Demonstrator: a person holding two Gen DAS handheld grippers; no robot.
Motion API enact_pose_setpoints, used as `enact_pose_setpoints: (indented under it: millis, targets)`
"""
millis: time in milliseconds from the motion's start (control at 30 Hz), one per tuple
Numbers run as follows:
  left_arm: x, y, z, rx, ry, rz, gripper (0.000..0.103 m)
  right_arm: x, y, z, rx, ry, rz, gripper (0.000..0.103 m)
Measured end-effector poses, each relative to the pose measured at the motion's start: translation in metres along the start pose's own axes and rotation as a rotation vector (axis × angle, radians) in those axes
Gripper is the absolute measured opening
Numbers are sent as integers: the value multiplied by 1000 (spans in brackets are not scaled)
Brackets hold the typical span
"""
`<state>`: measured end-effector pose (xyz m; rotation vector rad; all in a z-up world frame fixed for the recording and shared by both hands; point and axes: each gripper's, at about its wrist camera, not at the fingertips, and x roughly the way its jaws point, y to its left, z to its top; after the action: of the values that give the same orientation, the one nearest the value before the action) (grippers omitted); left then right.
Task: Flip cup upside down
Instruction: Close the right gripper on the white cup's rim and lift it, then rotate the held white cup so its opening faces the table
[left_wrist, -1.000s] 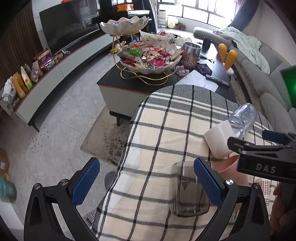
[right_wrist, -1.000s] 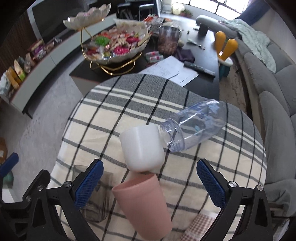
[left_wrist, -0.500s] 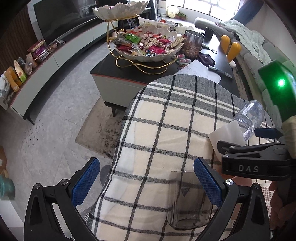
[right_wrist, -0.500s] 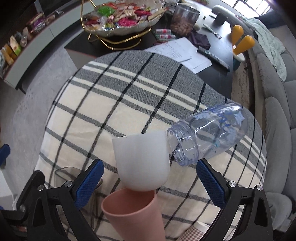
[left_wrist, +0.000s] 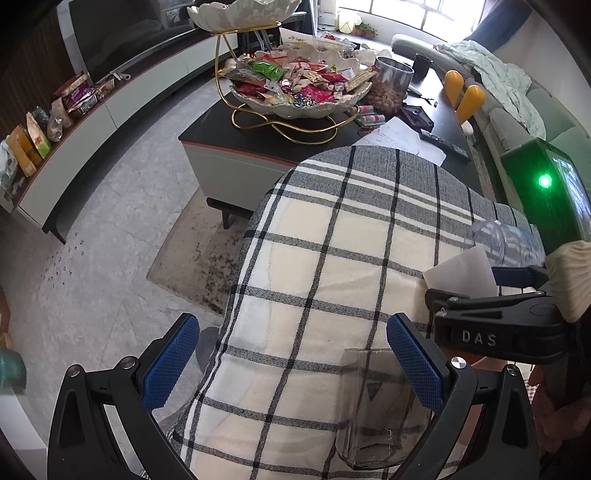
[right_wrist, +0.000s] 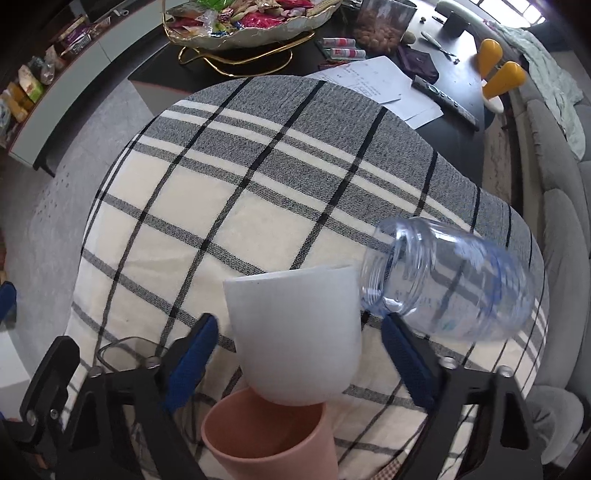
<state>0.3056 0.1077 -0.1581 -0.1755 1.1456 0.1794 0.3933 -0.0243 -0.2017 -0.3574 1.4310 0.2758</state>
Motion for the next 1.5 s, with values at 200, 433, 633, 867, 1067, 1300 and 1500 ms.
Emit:
enact_pose_setpoints:
  millis: [200,433,633,867,1067,1300,1500]
  targets:
    - [-2,0,-2,4,-6,6,103,-4,-1,-3,15,-23,20,69]
    - [-17,1,-4,3,-30,11,103,-22,-7,-6,43,-87,20,69]
    - [-44,1,-8,1,-68,12,103,-54,-13,-16,72,-148,36,69]
    - [-87,0,-28,18,-127,10,103,-101,-18,-56,135,-199,58,69]
    - [-114,6,-62,44,-158,-3,103,-119,-23,-116,270,-204,118,69]
    - [-135,27,-114,57,-181,-1,103,-110,-13,-189,436,-164,214,69]
    - [-137,53,-156,46,-172,-8,103,-77,14,-240,558,-100,284,69]
